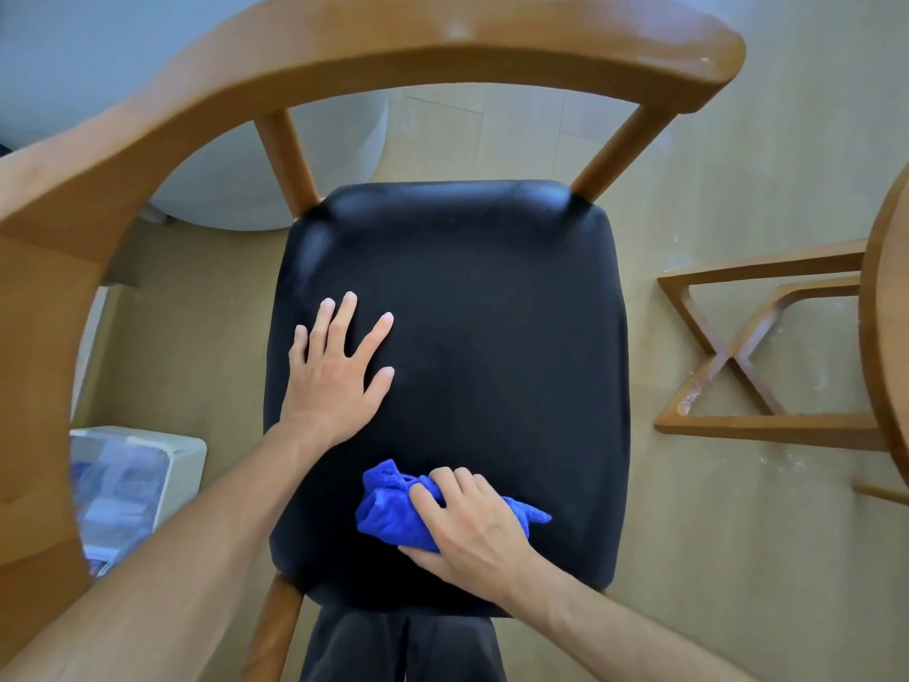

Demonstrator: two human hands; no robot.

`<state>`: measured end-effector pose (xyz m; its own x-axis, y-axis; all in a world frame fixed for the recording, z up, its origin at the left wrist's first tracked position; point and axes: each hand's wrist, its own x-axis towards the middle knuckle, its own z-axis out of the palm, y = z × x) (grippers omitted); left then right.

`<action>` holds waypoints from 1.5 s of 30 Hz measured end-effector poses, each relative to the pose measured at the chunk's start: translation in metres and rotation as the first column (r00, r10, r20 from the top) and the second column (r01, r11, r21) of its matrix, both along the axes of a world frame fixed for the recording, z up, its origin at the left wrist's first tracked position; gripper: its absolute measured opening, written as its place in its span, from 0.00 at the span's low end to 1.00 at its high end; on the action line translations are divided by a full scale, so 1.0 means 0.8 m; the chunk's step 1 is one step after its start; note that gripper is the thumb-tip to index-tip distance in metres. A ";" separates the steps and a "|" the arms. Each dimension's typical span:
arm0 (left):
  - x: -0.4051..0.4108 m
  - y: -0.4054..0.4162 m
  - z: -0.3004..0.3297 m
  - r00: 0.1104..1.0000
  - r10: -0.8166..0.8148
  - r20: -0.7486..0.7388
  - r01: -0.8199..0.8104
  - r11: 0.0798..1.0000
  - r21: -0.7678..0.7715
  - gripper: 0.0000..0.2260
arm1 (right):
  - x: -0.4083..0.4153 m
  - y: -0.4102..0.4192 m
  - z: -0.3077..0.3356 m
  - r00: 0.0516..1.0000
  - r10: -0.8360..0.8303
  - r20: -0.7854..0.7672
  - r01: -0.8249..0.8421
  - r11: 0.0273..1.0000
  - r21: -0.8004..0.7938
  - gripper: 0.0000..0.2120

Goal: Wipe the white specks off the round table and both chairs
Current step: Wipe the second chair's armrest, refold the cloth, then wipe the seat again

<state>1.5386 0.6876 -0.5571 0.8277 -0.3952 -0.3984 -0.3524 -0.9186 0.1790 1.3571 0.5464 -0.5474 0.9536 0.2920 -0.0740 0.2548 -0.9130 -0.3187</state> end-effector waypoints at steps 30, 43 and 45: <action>0.005 0.004 0.002 1.000 0.002 -0.005 -0.002 1.000 0.004 0.27 | -0.031 0.066 -0.006 0.892 0.447 -0.074 -0.439 0.893 0.103 0.05; 0.002 0.006 -0.012 0.998 0.013 0.068 -0.011 1.000 -0.029 0.27 | 0.062 -0.259 0.017 0.860 -0.500 -0.101 0.504 0.863 0.018 0.14; 0.002 0.005 -0.011 0.998 0.012 0.064 -0.010 1.000 -0.019 0.27 | 0.045 -0.242 0.015 0.823 -0.545 -0.160 0.561 0.823 0.083 0.13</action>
